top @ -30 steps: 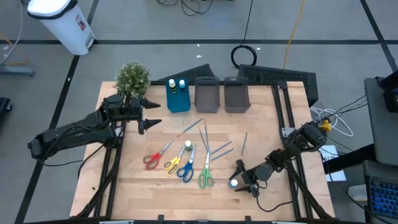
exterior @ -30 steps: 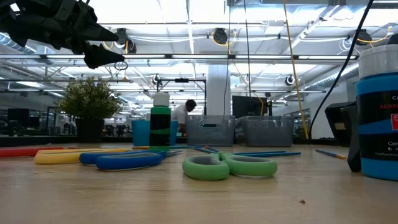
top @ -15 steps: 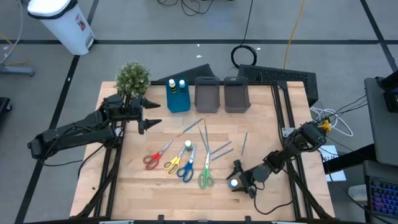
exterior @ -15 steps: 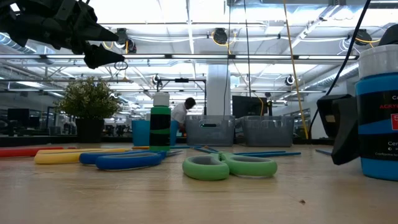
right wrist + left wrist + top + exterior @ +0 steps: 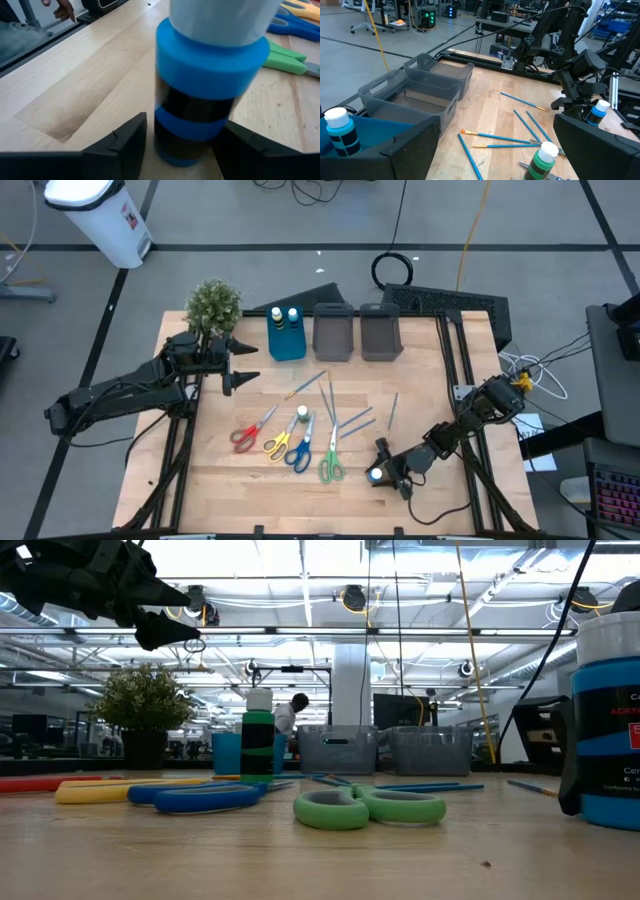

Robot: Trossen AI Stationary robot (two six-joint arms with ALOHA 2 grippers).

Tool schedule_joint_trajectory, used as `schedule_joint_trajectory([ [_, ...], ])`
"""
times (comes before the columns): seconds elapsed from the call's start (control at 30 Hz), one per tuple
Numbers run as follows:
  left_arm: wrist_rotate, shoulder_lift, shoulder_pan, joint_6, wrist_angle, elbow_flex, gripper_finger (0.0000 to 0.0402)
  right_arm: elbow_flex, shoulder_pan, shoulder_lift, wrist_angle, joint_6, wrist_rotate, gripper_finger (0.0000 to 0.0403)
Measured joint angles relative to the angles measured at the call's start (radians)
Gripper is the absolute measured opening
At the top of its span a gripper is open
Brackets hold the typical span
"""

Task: Pick & Place Paint Supplies
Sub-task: Put the blue paint into the blue bin

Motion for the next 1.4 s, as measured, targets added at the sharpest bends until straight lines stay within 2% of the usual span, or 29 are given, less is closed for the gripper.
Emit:
schedule_joint_trajectory([
  [0.27, 0.0, 0.0, 0.0, 0.0, 0.0, 0.0, 0.0397, 0.0, 0.0, 0.0, 0.001, 0.016, 0.004, 0.0147],
  [0.6, 0.0, 0.0, 0.0, 0.0, 0.0, 0.0, 0.0397, -0.001, 0.0, -0.001, 0.041, 0.016, 0.004, 0.0145],
  [0.8, 0.0, 0.0, 0.0, 0.0, 0.0, 0.0, 0.0397, -0.003, -0.035, -0.093, 0.052, 0.033, 0.011, 0.0128],
  [0.93, -0.001, 0.0, 0.0, 0.021, 0.016, 0.0, 0.0397, -0.003, -0.111, -0.202, 0.007, 0.095, 0.01, 0.0127],
  [1.1, -0.009, -0.001, 0.002, 0.151, 0.2, 0.001, 0.0397, -0.002, -0.254, -0.359, -0.129, 0.158, 0.003, 0.0126],
  [1.23, -0.01, 0.0, 0.002, 0.148, 0.272, 0.001, 0.0397, -0.002, -0.391, -0.444, -0.212, 0.17, -0.077, 0.0126],
  [1.4, -0.009, 0.0, 0.002, 0.119, 0.32, 0.001, 0.0397, -0.002, -0.54, -0.47, -0.234, 0.175, -0.178, 0.0126],
])
